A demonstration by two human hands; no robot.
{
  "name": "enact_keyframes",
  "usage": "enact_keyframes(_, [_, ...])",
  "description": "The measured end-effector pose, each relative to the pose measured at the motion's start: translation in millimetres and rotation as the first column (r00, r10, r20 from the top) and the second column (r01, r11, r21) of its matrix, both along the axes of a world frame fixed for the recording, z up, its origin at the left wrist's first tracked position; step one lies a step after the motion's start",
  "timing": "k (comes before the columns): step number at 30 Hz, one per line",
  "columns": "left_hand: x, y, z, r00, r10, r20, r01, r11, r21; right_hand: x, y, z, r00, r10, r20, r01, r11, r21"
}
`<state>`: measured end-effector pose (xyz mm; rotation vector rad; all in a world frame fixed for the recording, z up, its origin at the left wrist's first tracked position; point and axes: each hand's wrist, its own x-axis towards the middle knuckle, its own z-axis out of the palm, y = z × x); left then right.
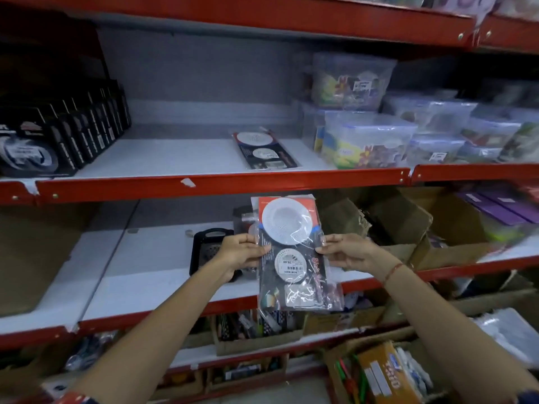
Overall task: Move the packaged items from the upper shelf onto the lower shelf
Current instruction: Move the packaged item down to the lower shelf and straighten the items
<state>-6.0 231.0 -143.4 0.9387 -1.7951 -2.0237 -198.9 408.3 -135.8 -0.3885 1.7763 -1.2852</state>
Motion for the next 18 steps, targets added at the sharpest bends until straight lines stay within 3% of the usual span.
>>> enact_keyframes(8, [-19, -18, -39, 0.994, 0.062, 0.086, -0.068, 0.995, 0.068, -9, -35, -40, 0.996, -0.068, 0.053, 0.066, 0.996, 0.056])
enact_keyframes(13, [-51, -51, -60, 0.967, 0.150, 0.207, -0.171, 0.981, 0.091, -28, -81, -65, 0.983, -0.141, -0.116, 0.156, 0.978, 0.137])
enact_keyframes(15, [-62, -61, -68, 0.958, 0.161, 0.239, -0.188, 0.977, 0.098, -32, -96, -75, 0.980, -0.143, -0.138, 0.165, 0.972, 0.167])
enact_keyframes(18, [-74, -67, -79, 0.946, 0.143, 0.290, -0.168, 0.984, 0.063, -47, -112, -101, 0.952, -0.091, -0.292, 0.162, 0.959, 0.232])
